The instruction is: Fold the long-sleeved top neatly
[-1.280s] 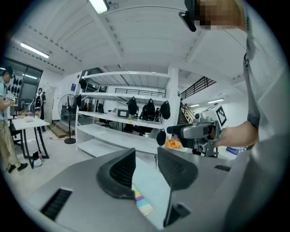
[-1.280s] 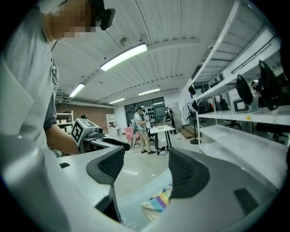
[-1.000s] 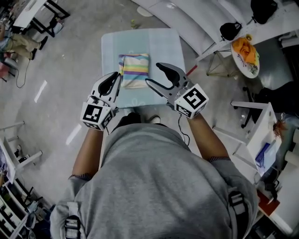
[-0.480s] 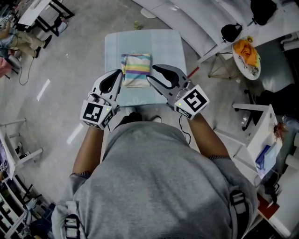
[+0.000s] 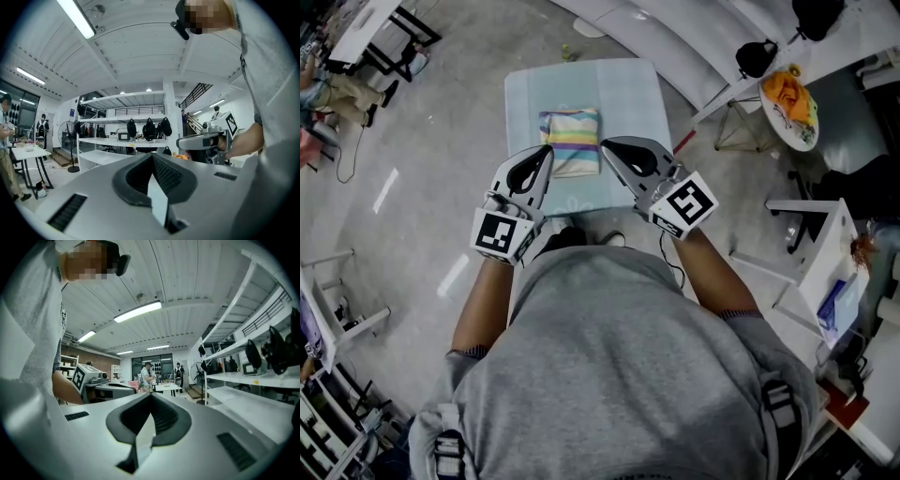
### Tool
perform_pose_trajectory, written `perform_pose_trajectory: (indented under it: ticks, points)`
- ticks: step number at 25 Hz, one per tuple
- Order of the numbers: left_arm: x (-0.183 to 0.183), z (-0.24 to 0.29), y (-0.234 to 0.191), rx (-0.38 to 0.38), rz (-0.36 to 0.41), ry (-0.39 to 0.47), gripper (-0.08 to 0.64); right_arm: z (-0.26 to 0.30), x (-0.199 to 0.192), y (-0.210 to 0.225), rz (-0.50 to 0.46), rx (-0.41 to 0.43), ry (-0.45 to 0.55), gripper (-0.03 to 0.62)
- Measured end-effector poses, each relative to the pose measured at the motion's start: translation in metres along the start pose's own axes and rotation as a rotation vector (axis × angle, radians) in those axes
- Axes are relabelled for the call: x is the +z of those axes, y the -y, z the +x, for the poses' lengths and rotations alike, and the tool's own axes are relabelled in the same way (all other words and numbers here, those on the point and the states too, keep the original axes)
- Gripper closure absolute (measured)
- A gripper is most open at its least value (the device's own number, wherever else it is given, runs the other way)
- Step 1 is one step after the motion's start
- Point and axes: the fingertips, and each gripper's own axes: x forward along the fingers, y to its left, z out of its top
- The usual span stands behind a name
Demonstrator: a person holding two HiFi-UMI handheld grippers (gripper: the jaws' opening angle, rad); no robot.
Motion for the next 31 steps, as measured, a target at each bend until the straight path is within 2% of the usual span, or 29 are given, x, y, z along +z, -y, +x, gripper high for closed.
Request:
perform_pose_trajectory:
  ticks: [9, 19, 31]
  points:
    - [0.011, 0.010, 0.008, -0.035, 0.000, 0.039, 0.543, -0.012, -0.003, 0.019, 0.008, -0.096, -0.009, 0.588]
    - [0.007, 0.013, -0.006, 0.003, 0.013, 0.019, 0.543, -0.019, 0.000, 0.029, 0.000, -0.111, -0.009, 0.588]
    - [0.006, 0.015, -0.016, 0.003, 0.009, 0.001, 0.543, -0.014, -0.001, 0.035, -0.004, -0.130, -0.024, 0.588]
